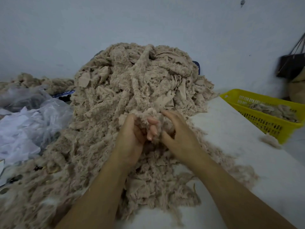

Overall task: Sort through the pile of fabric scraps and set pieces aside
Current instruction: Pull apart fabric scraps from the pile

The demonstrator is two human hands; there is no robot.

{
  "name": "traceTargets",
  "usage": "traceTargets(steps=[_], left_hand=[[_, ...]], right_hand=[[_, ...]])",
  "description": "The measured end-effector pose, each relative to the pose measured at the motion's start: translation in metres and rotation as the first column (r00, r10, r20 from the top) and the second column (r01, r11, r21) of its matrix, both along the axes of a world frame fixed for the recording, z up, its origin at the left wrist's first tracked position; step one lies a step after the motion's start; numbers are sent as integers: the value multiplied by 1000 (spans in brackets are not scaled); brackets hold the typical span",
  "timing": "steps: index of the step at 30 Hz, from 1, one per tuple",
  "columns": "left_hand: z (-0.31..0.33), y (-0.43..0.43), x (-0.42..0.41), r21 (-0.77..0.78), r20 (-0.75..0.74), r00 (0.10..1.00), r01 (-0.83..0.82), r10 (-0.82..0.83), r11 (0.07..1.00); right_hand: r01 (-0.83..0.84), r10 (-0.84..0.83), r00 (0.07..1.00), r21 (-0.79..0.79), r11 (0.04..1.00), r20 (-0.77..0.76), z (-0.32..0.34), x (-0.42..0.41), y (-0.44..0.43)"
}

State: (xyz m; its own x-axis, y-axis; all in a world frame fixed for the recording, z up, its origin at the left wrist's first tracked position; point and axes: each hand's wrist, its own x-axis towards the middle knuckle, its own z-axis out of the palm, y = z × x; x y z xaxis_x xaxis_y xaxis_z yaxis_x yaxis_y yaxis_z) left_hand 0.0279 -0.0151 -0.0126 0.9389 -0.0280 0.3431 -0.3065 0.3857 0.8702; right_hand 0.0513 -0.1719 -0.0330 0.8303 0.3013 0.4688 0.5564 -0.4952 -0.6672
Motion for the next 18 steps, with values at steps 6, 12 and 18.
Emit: traceTargets(steps=[6,12,18], left_hand=[[2,4,1,-129,-11,1000,16,-18,992],[3,1,1,-175,-61,997,37,-48,984],[2,16,14,-454,-277,958,-199,75,869]], right_hand=[[31,-32,999,37,999,25,6,-7,2],[-41,38,991,19,999,131,4,-10,10],[172,-152,985,381,909,-82,8,1,-9]])
